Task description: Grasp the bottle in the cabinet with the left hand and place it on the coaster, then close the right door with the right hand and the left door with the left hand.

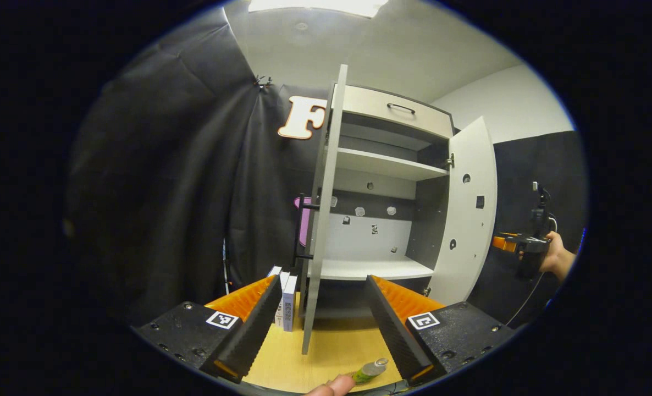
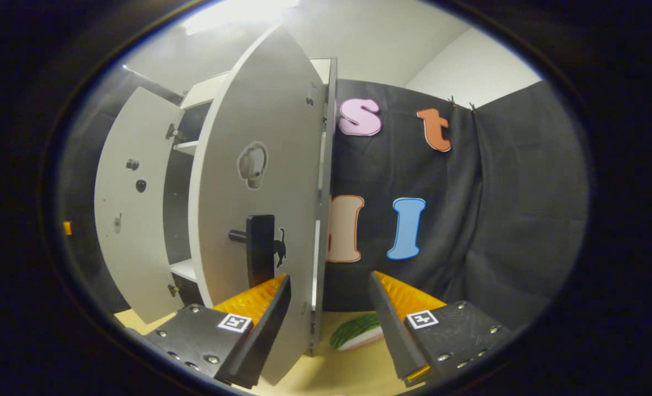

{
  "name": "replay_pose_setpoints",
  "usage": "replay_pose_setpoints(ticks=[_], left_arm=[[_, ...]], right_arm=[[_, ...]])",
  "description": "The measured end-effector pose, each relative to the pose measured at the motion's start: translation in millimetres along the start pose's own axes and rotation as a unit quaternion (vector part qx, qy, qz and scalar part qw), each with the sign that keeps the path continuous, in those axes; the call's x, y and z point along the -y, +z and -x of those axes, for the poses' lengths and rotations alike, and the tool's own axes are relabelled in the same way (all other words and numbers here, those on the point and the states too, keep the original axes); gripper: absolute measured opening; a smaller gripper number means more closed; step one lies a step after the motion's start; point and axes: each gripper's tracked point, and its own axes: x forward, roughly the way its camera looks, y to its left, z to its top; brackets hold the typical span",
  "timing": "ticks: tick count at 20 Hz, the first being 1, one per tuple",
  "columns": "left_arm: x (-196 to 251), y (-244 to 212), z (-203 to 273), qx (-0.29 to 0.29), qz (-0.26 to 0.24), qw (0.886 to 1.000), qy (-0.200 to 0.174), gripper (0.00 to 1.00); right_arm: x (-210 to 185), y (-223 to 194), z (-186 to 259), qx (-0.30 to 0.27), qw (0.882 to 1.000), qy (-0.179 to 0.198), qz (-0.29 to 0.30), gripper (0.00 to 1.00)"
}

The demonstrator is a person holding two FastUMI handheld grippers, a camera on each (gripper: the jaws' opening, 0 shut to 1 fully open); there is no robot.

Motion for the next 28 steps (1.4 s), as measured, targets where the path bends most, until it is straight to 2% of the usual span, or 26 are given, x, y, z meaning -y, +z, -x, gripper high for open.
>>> replay_pose_setpoints(ticks=[4, 8, 9, 10, 11, 12, 13, 14, 15, 16, 22, 24, 25, 26, 27, 28], left_arm=[[-10, -3, 0, -0.005, -0.004, 1.000, 0.009, 0.96], [-23, 0, -1, -0.003, -0.006, 1.000, 0.023, 0.96], [-26, -1, -1, -0.004, -0.005, 1.000, 0.026, 0.96], [-30, -3, -1, -0.005, -0.005, 1.000, 0.030, 0.96], [-34, -4, -1, -0.007, -0.006, 0.999, 0.034, 0.96], [-39, -6, -1, -0.008, -0.008, 0.999, 0.038, 0.92], [-43, -5, -2, -0.009, -0.009, 0.999, 0.043, 0.96], [-47, -5, -3, -0.010, -0.010, 0.999, 0.047, 0.96], [-51, -5, -5, -0.009, -0.010, 0.999, 0.052, 0.92], [-55, -4, -6, -0.009, -0.011, 0.998, 0.055, 0.96], [-71, 0, -13, -0.006, -0.028, 0.996, 0.081, 0.96], [-96, 2, -20, -0.011, -0.034, 0.995, 0.096, 0.92], [-108, 2, -18, -0.013, -0.035, 0.994, 0.104, 0.96], [-118, 2, -17, -0.014, -0.033, 0.993, 0.111, 0.92], [-126, 2, -15, -0.016, -0.030, 0.992, 0.118, 0.96], [-134, 2, -15, -0.017, -0.027, 0.992, 0.124, 0.96]], right_arm=[[-16, 0, -4, -0.001, 1.000, 0.015, -0.009, 0.87], [-13, 5, -10, 0.003, 1.000, -0.003, -0.025, 0.87], [-13, 7, -11, 0.005, 1.000, -0.003, -0.024, 0.84], [-15, 6, -12, 0.005, 1.000, -0.001, -0.022, 0.87], [-18, 7, -12, 0.006, 1.000, 0.001, -0.022, 0.84], [-21, 7, -14, 0.006, 1.000, 0.003, -0.023, 0.87], [-25, 6, -14, 0.007, 1.000, 0.007, -0.023, 0.84], [-30, 7, -16, 0.008, 1.000, 0.013, -0.023, 0.87], [-36, 7, -18, 0.009, 1.000, 0.018, -0.024, 0.87], [-40, 7, -19, 0.010, 0.999, 0.021, -0.024, 0.87], [-68, 9, -30, 0.027, 0.999, 0.036, 0.000, 0.88], [-76, 9, -32, 0.031, 0.998, 0.047, -0.001, 0.92], [-79, 11, -33, 0.036, 0.998, 0.049, 0.001, 0.95], [-80, 12, -33, 0.039, 0.998, 0.050, 0.002, 0.95], [-81, 13, -34, 0.041, 0.998, 0.050, 0.002, 0.92], [-83, 13, -35, 0.042, 0.998, 0.050, 0.000, 0.94]])
